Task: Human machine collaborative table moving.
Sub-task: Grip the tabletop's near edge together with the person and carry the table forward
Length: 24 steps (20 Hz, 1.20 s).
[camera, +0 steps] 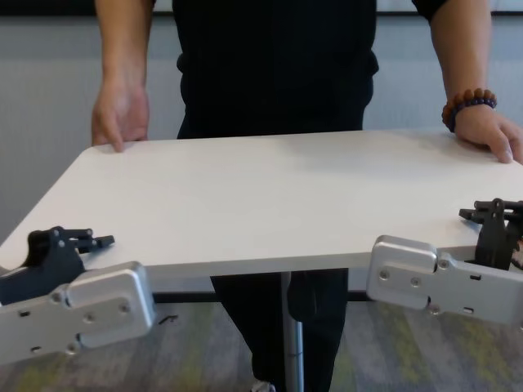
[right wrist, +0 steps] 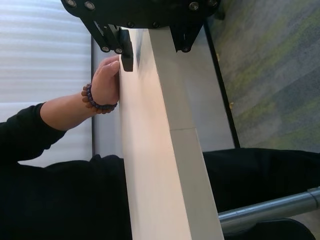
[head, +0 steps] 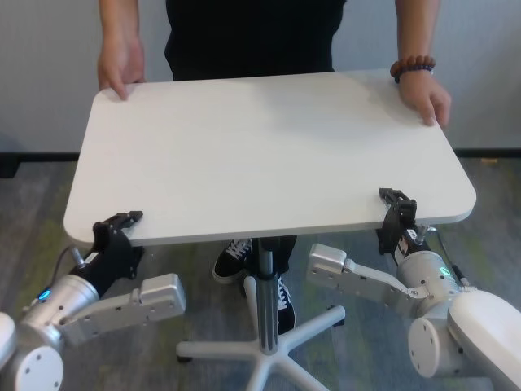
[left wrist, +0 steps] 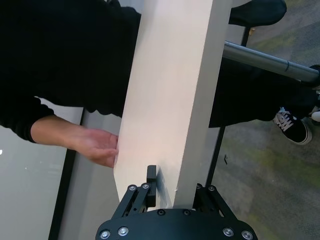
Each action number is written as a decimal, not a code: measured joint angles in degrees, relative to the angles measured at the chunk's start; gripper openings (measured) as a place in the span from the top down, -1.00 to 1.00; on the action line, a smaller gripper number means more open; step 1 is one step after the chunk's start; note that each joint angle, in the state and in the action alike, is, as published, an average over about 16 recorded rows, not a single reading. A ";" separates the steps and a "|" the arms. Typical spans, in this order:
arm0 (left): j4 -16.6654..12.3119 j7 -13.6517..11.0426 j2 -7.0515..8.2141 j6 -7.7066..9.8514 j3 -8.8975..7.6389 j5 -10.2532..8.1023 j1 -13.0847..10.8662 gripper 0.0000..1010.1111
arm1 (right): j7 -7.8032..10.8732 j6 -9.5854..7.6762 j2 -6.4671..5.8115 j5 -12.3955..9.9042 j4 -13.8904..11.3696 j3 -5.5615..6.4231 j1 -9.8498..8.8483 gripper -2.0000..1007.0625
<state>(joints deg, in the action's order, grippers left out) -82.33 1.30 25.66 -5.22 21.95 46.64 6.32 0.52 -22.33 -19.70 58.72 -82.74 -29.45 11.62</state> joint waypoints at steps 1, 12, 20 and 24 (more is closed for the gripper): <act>0.72 0.15 -0.25 -0.04 0.37 0.16 0.64 0.33 | -0.12 0.44 0.21 0.01 0.81 0.11 0.41 0.33; 8.31 2.22 -2.72 -0.32 3.68 1.31 6.40 0.33 | -1.65 4.79 2.76 0.18 9.74 1.18 4.46 0.34; 13.46 4.48 -4.27 -0.39 5.27 2.02 9.42 0.33 | -2.61 7.03 4.59 0.51 15.35 1.37 6.89 0.34; 15.89 5.65 -5.03 -0.30 5.84 2.37 10.74 0.34 | -3.18 7.81 5.32 0.55 17.76 1.37 7.95 0.34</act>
<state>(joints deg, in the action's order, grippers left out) -66.43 6.95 20.63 -5.51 27.78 49.01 17.06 -2.66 -14.52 -14.38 59.26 -64.98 -28.08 19.57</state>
